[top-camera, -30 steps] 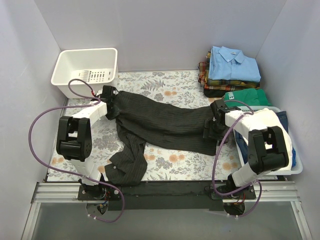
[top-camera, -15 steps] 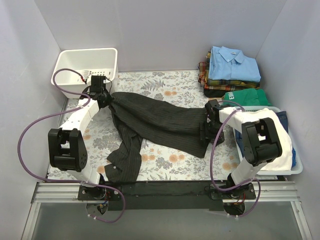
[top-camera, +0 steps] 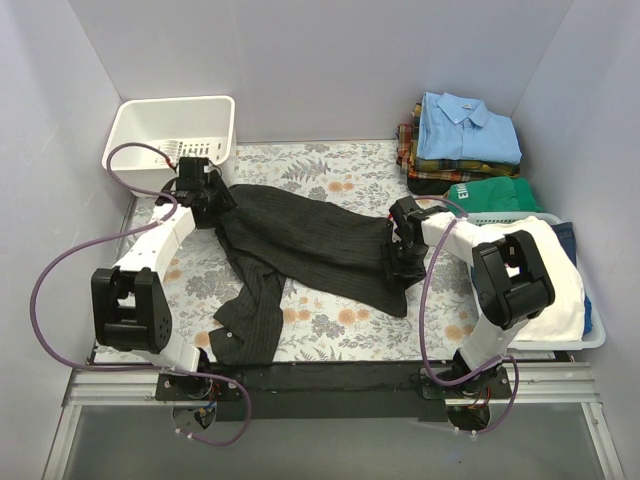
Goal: Fold and stack the long sleeve shirts
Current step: Flatten the shirt out
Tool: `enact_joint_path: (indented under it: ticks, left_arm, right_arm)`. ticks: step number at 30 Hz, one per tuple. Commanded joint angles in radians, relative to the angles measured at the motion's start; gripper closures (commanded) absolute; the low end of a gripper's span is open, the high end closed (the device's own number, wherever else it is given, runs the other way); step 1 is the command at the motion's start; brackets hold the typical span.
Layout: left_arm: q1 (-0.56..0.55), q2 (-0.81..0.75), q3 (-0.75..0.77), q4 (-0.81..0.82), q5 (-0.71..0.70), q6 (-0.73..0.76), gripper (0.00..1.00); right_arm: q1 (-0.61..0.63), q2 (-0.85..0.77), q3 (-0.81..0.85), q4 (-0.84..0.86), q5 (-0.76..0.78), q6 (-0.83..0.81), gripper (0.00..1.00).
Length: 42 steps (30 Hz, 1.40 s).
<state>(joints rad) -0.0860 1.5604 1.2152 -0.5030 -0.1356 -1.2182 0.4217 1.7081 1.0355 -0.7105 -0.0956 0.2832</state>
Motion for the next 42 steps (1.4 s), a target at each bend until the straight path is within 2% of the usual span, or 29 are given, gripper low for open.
enact_joint_path:
  ticks: [1,3,4,8,13,21,24,27,36,39,40,42]
  left_arm:
    - [0.005,-0.14,-0.08,-0.057,0.238,0.034,0.48]
    - [-0.015,-0.161,-0.135,-0.071,0.353,0.025,0.5]
    - [-0.03,-0.183,-0.152,-0.098,0.364,0.02,0.5]
    - [-0.179,-0.238,-0.184,-0.158,0.338,0.029,0.49]
    - [-0.259,-0.237,-0.195,-0.256,0.311,-0.007,0.49]
    - [-0.304,-0.183,-0.206,-0.345,0.209,-0.044,0.49]
    - [-0.316,-0.151,-0.218,-0.347,0.2,-0.043,0.59]
    - [-0.319,-0.105,-0.23,-0.327,0.196,-0.024,0.62]
    - [-0.322,0.012,-0.203,-0.295,0.102,-0.018,0.58]
    - [-0.324,0.041,-0.189,-0.275,0.087,-0.02,0.68]
    - [-0.322,0.046,-0.183,-0.273,0.087,-0.017,0.85]
    - [-0.322,0.046,-0.166,-0.276,0.082,-0.014,1.0]
  right_arm:
    - [0.005,0.044,0.011,-0.009,0.037,0.01,0.55]
    - [0.005,0.047,0.017,-0.01,0.042,0.016,0.64]
    - [0.005,0.051,0.023,-0.01,0.051,0.019,0.65]
    - [0.005,0.073,0.047,-0.01,0.05,0.024,0.66]
    - [0.005,0.091,0.067,-0.015,0.049,0.014,0.66]
    - [0.005,0.091,0.067,-0.012,0.059,0.01,0.66]
    - [0.005,0.087,0.063,-0.007,0.06,0.01,0.66]
    - [0.005,0.084,0.06,-0.006,0.059,0.01,0.66]
    - [0.005,0.071,0.054,0.003,0.051,0.014,0.66]
    - [0.005,0.067,0.054,0.003,0.051,0.016,0.66]
    - [0.003,0.062,0.052,0.003,0.053,0.017,0.66]
    - [0.005,0.056,0.047,0.003,0.054,0.017,0.7]
